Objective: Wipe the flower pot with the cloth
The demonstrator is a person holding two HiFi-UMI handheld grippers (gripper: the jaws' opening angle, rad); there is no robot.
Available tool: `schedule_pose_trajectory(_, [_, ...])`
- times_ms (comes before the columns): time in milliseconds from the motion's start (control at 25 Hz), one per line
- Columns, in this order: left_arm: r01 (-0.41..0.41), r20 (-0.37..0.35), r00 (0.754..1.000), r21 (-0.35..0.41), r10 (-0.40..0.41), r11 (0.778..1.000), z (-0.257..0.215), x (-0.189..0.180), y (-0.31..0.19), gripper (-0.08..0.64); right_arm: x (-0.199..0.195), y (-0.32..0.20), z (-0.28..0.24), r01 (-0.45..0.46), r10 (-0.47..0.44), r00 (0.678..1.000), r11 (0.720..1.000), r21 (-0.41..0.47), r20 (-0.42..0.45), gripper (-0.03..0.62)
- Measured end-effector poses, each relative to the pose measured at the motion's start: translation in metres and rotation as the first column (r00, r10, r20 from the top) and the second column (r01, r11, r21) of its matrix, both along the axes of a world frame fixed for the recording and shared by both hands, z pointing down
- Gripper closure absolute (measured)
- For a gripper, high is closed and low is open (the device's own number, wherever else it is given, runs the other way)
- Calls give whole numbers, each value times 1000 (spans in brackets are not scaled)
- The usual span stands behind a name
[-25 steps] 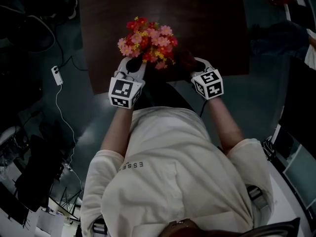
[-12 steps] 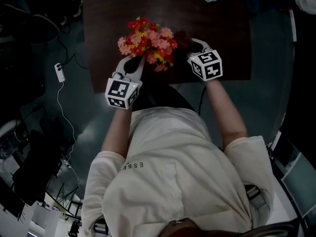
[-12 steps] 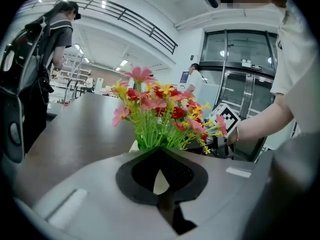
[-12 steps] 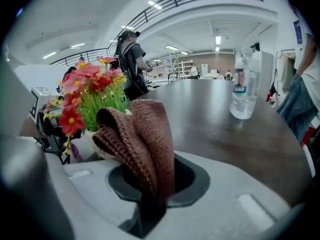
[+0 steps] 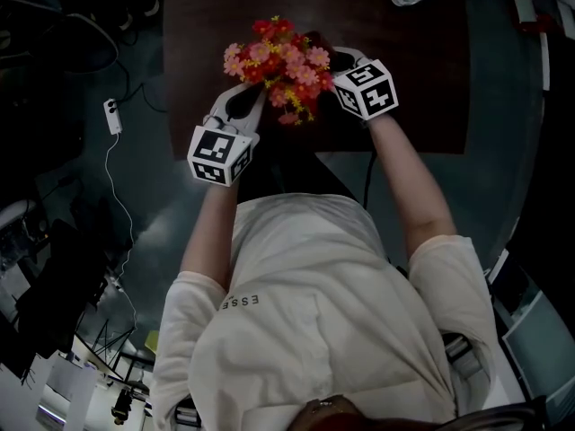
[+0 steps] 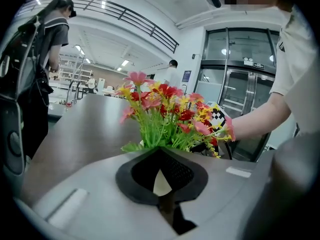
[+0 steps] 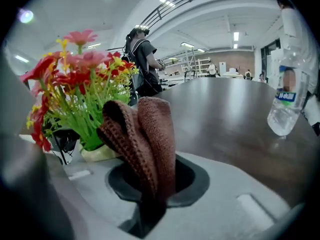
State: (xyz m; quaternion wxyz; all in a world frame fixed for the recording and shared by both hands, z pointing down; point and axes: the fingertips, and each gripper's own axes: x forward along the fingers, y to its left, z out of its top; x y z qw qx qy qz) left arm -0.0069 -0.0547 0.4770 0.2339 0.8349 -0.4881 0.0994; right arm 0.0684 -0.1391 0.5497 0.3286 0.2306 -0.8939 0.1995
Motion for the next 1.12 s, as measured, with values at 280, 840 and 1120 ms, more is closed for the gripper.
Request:
schedule_pose_trajectory(280, [-4,-41,999,11,5,1000,1,-2,-3,548,13,25,3,12,-12,1000,999,-40,-2,546])
schedule_pose_trajectory(840, [-51,-43,998,-1,51,999,6,-9,-2,549,7,118,6,12,-14,1000,994,-108,-24,546])
schedule_pose_trajectory(1120, [-45,-50,998,-4,45,999,5,-11,2,549,12,146,-2,-28,29,1000,993,-119,8,546])
